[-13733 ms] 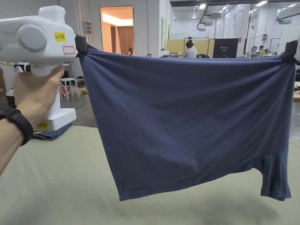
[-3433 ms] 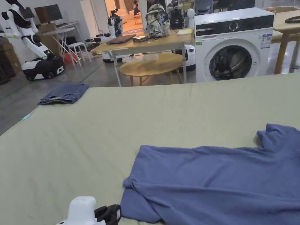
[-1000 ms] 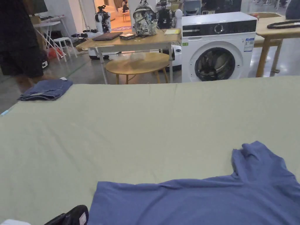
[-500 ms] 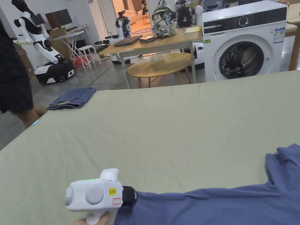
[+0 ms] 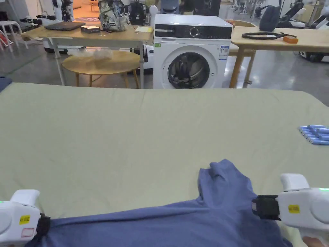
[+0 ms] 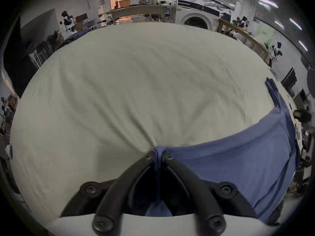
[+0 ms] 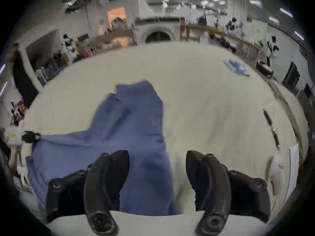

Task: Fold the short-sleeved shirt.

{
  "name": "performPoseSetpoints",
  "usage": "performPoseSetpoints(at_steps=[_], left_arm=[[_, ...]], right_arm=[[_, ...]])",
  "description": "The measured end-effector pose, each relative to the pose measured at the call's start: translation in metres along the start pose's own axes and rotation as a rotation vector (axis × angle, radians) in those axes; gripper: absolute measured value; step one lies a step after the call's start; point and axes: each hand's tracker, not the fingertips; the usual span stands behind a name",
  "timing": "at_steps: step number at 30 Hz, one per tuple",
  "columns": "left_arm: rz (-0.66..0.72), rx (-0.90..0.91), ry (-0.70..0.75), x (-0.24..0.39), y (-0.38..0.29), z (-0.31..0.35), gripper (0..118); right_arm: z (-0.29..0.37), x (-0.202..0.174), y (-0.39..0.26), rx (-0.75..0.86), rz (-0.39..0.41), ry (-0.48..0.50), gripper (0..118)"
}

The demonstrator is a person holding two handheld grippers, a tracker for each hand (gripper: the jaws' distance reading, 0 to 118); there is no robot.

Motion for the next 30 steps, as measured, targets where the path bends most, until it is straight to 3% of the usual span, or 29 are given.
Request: performPoseSetpoints(at_steps=[1,3,5,7,11,13,16,18,20,25,30], left_arm=[[0.003,-0.002,-0.006,-0.005,-0.001,-0.001,0],[0.014,-0.009,-0.017,-0.006,-0.001,-0.001,0],[0.022,-0.011,-0.025,-0.007,-0.001,0.0,0],[0.039,-0.009,-0.037,-0.006,-0.002,0.001,0],[0.077,0.068,-0.074,-0.018,-0.007,0.018,0],[0.086,0.201,-0.118,-0.02,-0.019,0.063,0],[0.051,0.3,-0.183,-0.021,-0.051,0.122,0],[0.042,0.351,-0.19,-0.018,-0.078,0.155,0],[0.051,0.368,-0.202,-0.02,-0.109,0.178,0],[0.083,0.361,-0.224,-0.01,-0.18,0.199,0],[0.02,0.259,-0.15,-0.008,-0.223,0.172,0]], right_arm=[[-0.022,0.003,0.009,-0.057,-0.022,-0.011,69],[-0.05,0.005,0.016,-0.146,-0.046,0.012,49],[-0.044,-0.002,0.013,-0.12,0.007,-0.019,44],[-0.029,-0.007,0.016,-0.096,0.091,-0.013,2],[-0.007,-0.014,0.01,-0.063,0.092,0.024,2],[0.023,-0.016,-0.003,0.029,0.099,0.025,2],[0.077,-0.006,-0.035,0.127,0.042,0.103,2],[0.107,0.002,-0.065,0.177,0.027,0.097,2],[0.137,0.003,-0.1,0.208,0.018,0.09,2],[0.166,0.025,-0.19,0.203,-0.124,0.094,2],[0.158,0.016,-0.247,0.156,-0.135,0.064,2]])
